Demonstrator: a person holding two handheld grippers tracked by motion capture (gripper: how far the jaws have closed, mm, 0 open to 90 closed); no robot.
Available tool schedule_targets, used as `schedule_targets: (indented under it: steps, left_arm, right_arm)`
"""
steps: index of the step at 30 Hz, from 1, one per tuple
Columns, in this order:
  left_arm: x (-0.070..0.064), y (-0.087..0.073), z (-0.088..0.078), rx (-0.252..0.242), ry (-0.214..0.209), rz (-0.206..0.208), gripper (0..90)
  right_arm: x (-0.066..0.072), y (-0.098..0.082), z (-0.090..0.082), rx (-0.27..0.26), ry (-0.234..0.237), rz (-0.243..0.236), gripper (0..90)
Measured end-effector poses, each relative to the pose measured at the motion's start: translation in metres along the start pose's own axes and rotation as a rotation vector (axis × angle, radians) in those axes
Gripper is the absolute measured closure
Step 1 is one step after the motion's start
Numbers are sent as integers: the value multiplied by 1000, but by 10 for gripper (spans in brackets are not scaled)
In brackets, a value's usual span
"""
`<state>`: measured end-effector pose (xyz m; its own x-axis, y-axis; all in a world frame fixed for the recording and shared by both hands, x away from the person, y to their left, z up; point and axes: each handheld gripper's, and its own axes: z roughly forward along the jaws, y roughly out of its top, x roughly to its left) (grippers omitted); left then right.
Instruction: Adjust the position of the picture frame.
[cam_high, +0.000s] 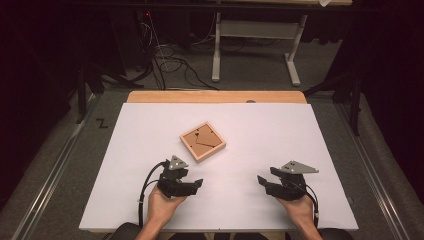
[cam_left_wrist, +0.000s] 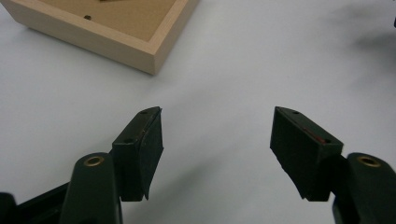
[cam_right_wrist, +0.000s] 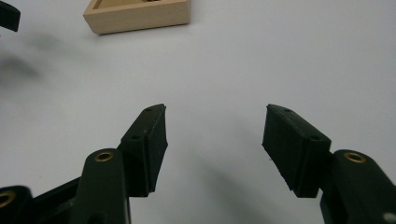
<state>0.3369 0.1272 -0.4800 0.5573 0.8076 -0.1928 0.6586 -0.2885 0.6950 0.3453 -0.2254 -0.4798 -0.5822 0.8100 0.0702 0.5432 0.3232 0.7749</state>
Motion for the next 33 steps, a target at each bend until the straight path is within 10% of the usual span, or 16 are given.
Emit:
schedule_targets:
  steps: [16,33]
  left_arm:
    - [-3,9,-6,-18,33,13,318]
    - [22,24,-3,-31,54,-106,359]
  right_arm:
    - [5,-1,0,9,-7,-22,409]
    - [9,-1,-2,-4,-37,-69,424]
